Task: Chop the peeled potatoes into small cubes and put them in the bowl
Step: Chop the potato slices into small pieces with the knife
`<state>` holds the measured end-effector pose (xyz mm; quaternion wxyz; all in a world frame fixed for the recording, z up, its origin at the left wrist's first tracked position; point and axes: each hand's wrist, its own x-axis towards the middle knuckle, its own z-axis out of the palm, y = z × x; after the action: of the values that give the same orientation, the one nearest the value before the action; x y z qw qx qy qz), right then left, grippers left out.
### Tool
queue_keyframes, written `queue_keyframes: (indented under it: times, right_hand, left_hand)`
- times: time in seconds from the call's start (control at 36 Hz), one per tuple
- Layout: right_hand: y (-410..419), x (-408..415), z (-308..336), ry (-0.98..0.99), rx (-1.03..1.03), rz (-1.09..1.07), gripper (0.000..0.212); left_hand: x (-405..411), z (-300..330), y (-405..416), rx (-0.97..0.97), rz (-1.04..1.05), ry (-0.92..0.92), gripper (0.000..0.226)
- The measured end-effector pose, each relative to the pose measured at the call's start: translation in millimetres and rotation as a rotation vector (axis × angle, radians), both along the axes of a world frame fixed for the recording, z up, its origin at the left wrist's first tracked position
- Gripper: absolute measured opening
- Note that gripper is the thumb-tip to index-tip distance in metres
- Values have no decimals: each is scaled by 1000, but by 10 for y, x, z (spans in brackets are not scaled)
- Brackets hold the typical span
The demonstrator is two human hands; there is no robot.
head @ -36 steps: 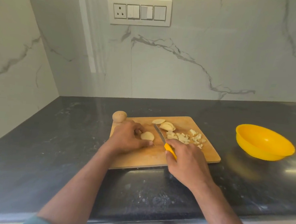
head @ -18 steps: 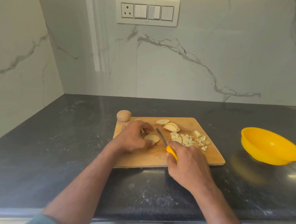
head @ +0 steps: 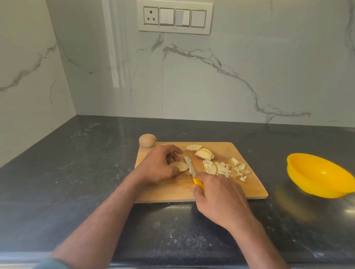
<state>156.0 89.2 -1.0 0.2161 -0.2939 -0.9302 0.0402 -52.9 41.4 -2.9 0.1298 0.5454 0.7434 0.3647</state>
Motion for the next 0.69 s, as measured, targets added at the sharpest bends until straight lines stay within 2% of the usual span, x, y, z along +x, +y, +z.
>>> queue_keyframes:
  times: [0.17, 0.31, 0.47, 0.58, 0.64, 0.69]
  right_hand:
    - [14, -3, -1, 45, -58, 12, 37]
    - [-11, -24, -9, 128, -41, -49, 35]
    - [16, 10, -41, 224, -108, -40, 49]
    - [-27, 30, -42, 207, -105, -20, 41]
    - [-41, 36, -40, 206, -99, -22, 41]
    - [-55, 40, -39, 204, -87, -21, 42]
  left_hand:
    - [-4, -9, 14, 8, -14, -1, 59]
    - [-39, -36, 21, 11, 4, 13, 47]
    - [-66, -67, 41, 13, 86, -1, 44]
    - [-68, -70, 34, 21, 86, 13, 53]
    - [-61, -77, 27, 22, 44, 56, 62]
    - [-22, -64, 16, 1, -16, 107, 61]
